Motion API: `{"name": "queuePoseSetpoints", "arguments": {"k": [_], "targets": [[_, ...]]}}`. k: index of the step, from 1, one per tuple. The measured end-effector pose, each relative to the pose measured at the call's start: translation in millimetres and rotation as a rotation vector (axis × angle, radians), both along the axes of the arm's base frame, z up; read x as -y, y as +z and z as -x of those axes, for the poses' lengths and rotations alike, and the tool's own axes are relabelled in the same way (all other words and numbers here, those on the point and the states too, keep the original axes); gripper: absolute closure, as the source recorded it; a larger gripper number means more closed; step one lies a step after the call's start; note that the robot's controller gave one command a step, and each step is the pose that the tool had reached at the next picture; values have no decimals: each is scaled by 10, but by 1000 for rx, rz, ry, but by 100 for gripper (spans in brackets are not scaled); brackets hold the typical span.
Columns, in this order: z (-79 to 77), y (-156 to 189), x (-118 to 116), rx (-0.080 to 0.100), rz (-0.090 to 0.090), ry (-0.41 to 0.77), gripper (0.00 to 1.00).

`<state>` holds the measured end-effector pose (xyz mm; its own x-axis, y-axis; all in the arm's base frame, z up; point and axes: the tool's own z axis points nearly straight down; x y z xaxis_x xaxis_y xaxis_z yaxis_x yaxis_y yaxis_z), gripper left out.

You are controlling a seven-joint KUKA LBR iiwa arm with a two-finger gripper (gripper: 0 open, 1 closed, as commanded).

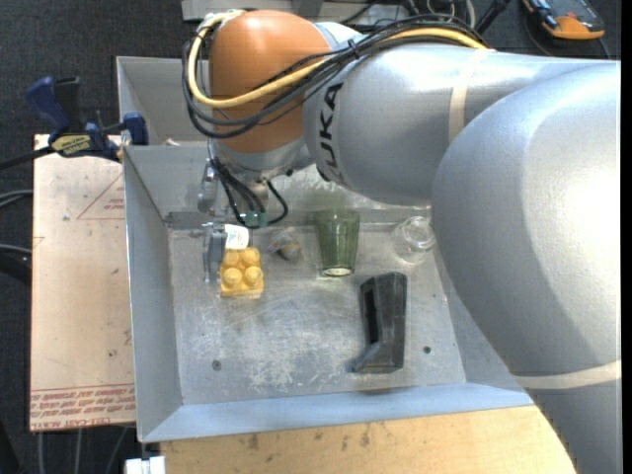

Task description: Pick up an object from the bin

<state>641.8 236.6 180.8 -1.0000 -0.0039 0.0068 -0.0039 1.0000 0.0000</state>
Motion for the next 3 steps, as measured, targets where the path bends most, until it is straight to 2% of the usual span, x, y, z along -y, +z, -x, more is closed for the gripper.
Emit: {"name": "queuePoseSetpoints", "arguments": {"k": [1, 2, 3], "targets": [[-19, 57, 9, 8, -2, -3, 0], [367, -346, 484, 10, -3, -53, 0], [248, -844, 557, 26, -3, -75, 0]]}}
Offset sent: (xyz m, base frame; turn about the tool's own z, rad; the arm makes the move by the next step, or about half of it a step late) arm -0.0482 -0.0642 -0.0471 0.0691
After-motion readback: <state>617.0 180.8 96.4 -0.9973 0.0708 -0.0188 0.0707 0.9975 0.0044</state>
